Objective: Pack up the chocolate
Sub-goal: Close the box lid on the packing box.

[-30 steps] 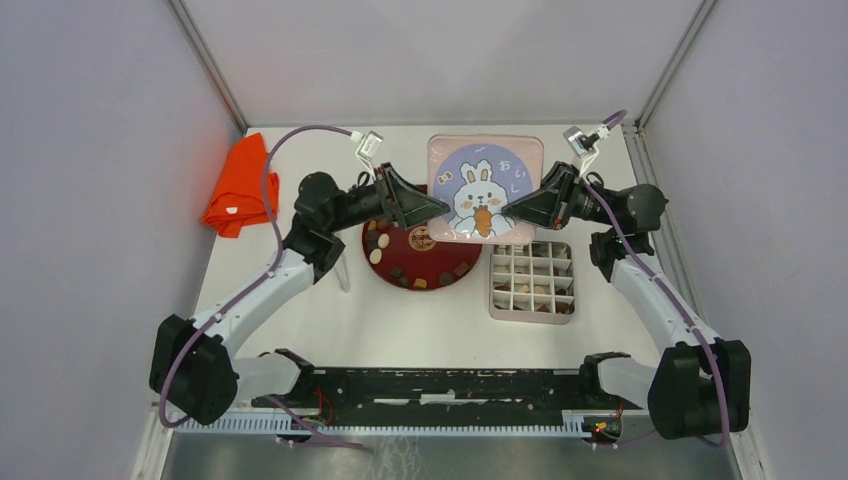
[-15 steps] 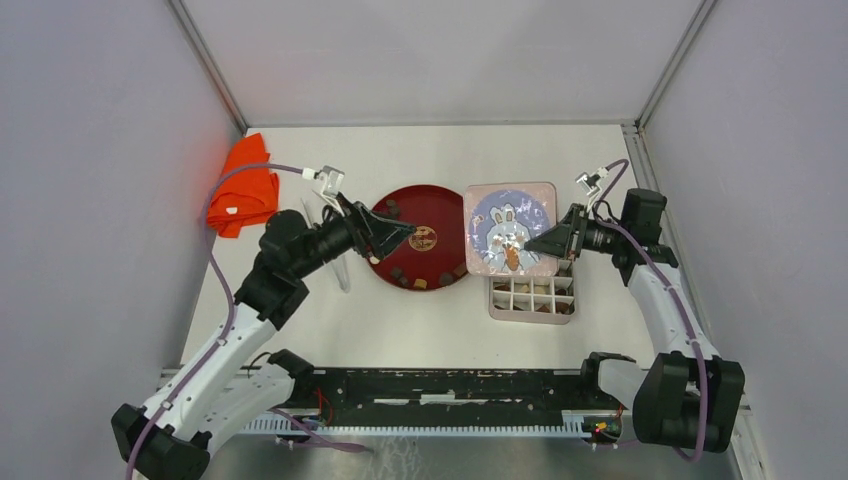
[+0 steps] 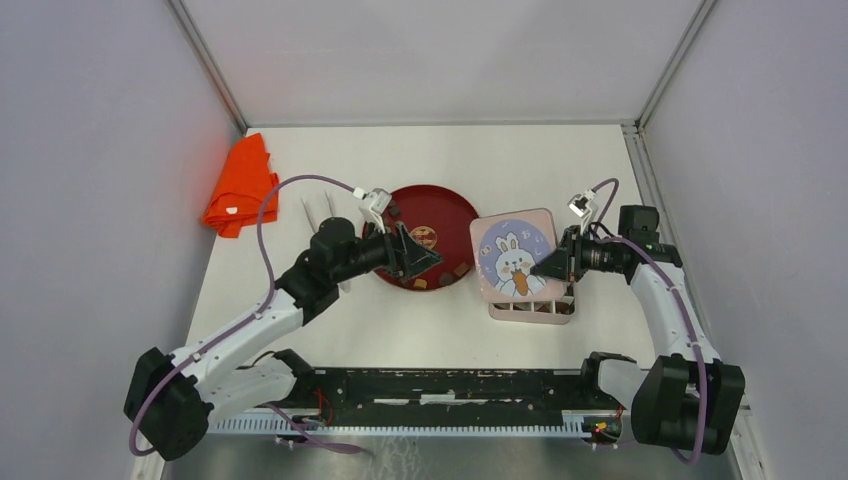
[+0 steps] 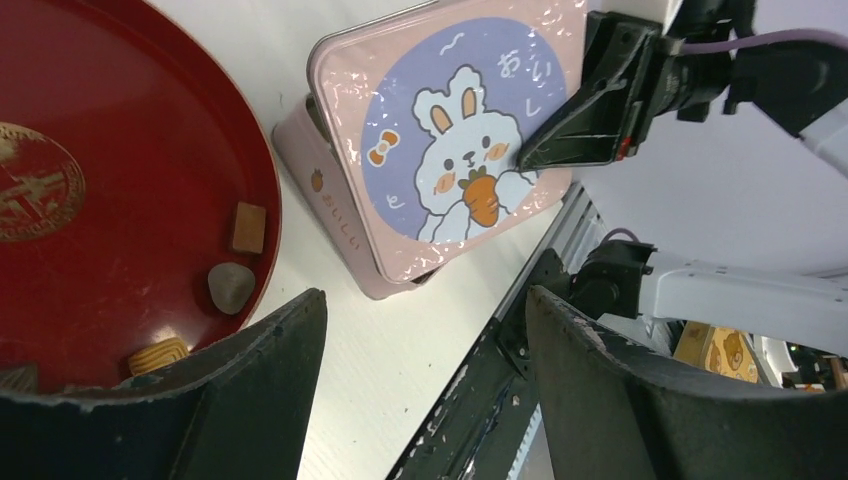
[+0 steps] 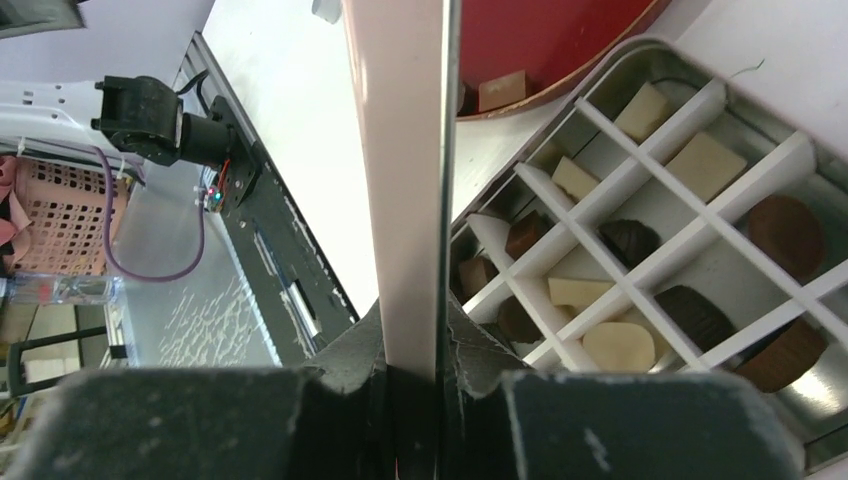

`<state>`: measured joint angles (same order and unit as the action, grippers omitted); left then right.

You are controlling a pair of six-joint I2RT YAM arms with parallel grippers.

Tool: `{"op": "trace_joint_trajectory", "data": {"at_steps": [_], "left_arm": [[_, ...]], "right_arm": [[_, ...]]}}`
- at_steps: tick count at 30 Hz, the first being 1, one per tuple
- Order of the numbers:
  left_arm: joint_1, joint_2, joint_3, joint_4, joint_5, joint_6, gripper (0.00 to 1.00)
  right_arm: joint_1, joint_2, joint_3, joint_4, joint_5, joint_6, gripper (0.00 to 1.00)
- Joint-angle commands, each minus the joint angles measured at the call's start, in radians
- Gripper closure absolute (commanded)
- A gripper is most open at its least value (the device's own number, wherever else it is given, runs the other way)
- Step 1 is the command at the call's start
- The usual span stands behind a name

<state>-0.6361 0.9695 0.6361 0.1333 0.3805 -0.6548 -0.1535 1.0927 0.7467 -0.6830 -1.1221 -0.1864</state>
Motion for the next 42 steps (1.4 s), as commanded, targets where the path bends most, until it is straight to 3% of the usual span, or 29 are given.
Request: {"op": "trace_joint_trajectory", "data": {"at_steps": [1, 10, 25, 37, 42], "left_arm": [[-0.048, 0.063, -0.004, 0.07, -0.053, -0.036, 0.22], [-0.188, 0.247, 0.034, 0.121, -0.158, -0.066, 0.23], [-0.239, 0.561, 0.103, 0.282, -0.068, -0.131, 0.25], [-0.28, 0.72, 0.205, 0.271, -0.056, -0.119, 0.25], [-0.289, 0.765, 0.256, 0.266, -0.028, -0.117, 0.28]], "right_arm": [[-0.004, 0.001, 0.037, -0.092, 0.004, -0.082, 1.0], [-0.034, -0.04, -0.049, -0.059, -0.001, 0.049, 0.99], [-0.099, 0.002, -0.087, -0.072, 0.05, 0.05, 0.81], [-0.146, 0.06, -0.078, -0.077, 0.107, 0.013, 0.73], [-0.151, 0.081, -0.058, -0.088, 0.136, -0.012, 0.66]]}}
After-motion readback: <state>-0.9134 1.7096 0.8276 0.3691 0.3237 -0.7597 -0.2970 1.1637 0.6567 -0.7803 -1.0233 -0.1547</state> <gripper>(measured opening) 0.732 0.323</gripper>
